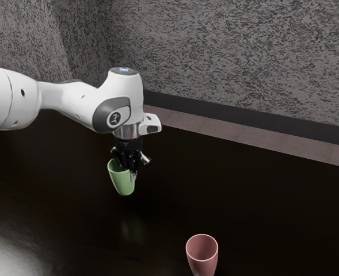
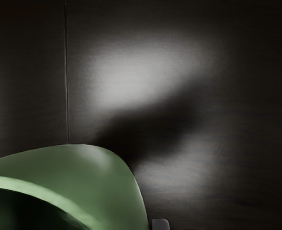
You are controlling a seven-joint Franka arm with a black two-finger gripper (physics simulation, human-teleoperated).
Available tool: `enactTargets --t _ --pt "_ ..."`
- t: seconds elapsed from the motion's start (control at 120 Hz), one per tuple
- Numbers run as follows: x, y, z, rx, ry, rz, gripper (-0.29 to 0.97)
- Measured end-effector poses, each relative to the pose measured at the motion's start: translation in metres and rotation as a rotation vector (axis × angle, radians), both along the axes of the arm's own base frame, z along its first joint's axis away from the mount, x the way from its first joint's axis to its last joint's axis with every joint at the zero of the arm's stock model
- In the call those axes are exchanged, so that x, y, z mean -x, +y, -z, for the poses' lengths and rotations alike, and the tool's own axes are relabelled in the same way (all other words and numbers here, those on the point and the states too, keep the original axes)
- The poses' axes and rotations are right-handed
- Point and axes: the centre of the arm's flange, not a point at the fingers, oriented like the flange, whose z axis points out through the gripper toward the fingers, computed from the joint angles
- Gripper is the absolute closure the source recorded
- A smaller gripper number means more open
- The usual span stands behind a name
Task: Place the left cup onto the right cup
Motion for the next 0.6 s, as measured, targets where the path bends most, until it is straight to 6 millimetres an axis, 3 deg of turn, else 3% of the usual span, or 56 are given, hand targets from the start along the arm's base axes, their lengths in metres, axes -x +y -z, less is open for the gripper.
enactTargets --t 0.283,0.6 --pt "0.020 -0.067 -0.031 -0.059 -0.068 0.119 0.78" --pt "0.053 -0.128 -0.065 -0.059 -0.132 0.184 0.78"
